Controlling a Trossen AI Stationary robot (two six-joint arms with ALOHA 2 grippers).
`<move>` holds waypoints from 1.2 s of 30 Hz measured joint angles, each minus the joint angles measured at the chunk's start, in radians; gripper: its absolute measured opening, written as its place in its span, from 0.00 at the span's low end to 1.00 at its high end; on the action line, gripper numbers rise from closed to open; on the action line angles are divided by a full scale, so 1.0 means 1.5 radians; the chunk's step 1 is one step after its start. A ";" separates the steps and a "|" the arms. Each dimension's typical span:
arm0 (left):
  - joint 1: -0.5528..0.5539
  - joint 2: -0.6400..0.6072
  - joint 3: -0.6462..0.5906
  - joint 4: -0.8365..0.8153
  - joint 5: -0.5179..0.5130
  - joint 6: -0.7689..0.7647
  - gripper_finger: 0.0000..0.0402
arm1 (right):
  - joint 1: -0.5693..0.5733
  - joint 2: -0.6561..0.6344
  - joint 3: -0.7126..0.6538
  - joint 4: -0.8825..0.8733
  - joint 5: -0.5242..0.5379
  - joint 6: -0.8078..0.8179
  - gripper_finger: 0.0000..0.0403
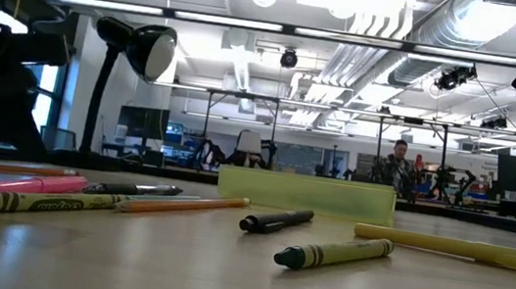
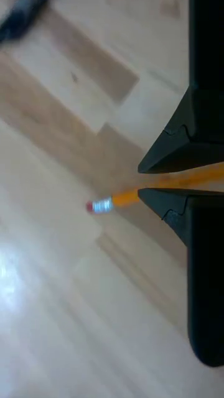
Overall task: Pick & place school supplies into a supply box
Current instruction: Put the left orange pencil into the yellow supply box
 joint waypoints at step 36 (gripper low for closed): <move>-0.001 0.137 0.001 0.047 -0.040 -0.135 0.20 | 0.000 0.000 0.000 0.000 0.000 -0.010 0.18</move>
